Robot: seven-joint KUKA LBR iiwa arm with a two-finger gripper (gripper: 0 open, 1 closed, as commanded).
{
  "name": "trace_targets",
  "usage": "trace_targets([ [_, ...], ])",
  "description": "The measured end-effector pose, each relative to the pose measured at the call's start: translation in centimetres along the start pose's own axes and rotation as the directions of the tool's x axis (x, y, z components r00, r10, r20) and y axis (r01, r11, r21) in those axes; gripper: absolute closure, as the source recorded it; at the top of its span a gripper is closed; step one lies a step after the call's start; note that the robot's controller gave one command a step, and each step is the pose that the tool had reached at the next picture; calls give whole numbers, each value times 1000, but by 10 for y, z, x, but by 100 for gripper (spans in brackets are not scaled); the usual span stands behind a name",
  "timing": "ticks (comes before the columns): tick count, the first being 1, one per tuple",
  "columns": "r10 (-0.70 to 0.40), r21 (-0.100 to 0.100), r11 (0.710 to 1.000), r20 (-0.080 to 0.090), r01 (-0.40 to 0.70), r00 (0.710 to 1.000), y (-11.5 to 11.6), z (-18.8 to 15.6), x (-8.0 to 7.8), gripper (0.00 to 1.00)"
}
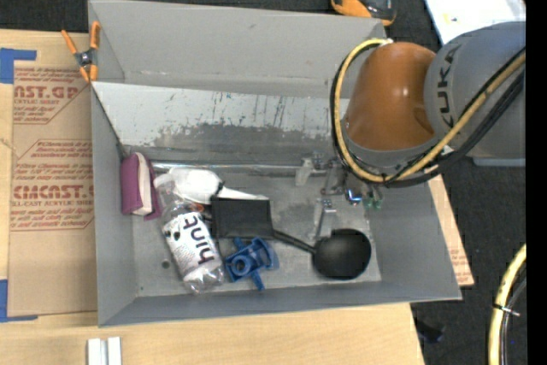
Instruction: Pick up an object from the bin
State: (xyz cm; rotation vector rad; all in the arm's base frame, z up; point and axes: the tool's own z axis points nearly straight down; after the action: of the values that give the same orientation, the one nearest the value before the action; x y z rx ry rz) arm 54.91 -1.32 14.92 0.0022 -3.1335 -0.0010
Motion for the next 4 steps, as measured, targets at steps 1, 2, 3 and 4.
trace_targets([
  [1,0,0,1000,6,0,1000,0,-3,-2,0],
  [2,156,-2,988,7,-156,988,-7,50,17,0],
  [3,179,0,984,2,-179,984,-10,66,26,0],
  [4,196,-1,981,-3,-196,981,-9,68,26,0],
])
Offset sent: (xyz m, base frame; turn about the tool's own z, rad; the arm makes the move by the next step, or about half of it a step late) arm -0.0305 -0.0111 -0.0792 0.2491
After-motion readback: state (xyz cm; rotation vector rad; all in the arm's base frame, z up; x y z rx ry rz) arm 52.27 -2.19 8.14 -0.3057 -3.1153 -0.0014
